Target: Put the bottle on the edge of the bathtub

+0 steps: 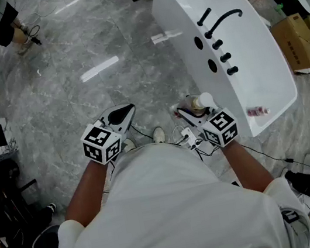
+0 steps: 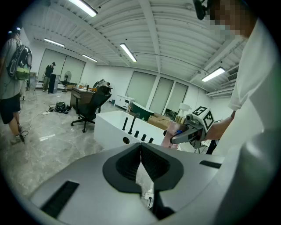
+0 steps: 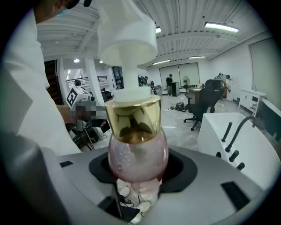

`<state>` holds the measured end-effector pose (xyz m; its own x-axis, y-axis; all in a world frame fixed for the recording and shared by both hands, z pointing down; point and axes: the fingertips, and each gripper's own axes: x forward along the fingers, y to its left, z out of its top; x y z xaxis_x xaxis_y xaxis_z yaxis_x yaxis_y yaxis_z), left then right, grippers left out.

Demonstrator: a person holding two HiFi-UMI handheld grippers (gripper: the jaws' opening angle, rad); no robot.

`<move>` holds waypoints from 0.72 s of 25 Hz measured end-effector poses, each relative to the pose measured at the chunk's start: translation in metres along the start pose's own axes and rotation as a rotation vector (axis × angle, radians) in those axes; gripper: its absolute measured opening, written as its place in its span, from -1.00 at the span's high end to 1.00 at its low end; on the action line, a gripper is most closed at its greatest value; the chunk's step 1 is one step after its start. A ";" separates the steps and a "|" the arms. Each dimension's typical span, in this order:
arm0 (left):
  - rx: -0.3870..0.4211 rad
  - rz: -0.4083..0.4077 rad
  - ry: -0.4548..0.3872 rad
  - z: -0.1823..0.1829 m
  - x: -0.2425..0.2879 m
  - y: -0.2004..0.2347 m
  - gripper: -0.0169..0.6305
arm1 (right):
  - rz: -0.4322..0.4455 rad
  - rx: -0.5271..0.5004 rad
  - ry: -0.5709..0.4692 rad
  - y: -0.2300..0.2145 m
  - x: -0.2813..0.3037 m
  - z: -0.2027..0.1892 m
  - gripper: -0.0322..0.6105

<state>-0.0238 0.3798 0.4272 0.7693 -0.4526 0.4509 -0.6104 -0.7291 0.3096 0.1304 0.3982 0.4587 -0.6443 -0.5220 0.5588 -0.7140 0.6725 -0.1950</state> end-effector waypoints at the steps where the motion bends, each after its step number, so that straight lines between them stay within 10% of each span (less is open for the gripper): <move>1: 0.004 0.007 -0.001 0.003 0.006 -0.002 0.89 | 0.003 -0.008 0.000 -0.006 -0.002 0.001 0.20; 18: -0.007 0.015 -0.014 0.049 0.066 0.035 0.89 | -0.013 0.024 0.001 -0.098 0.035 0.030 0.20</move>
<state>0.0155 0.2995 0.4269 0.7628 -0.4702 0.4438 -0.6228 -0.7188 0.3090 0.1695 0.2987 0.4734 -0.6350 -0.5301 0.5619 -0.7284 0.6530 -0.2071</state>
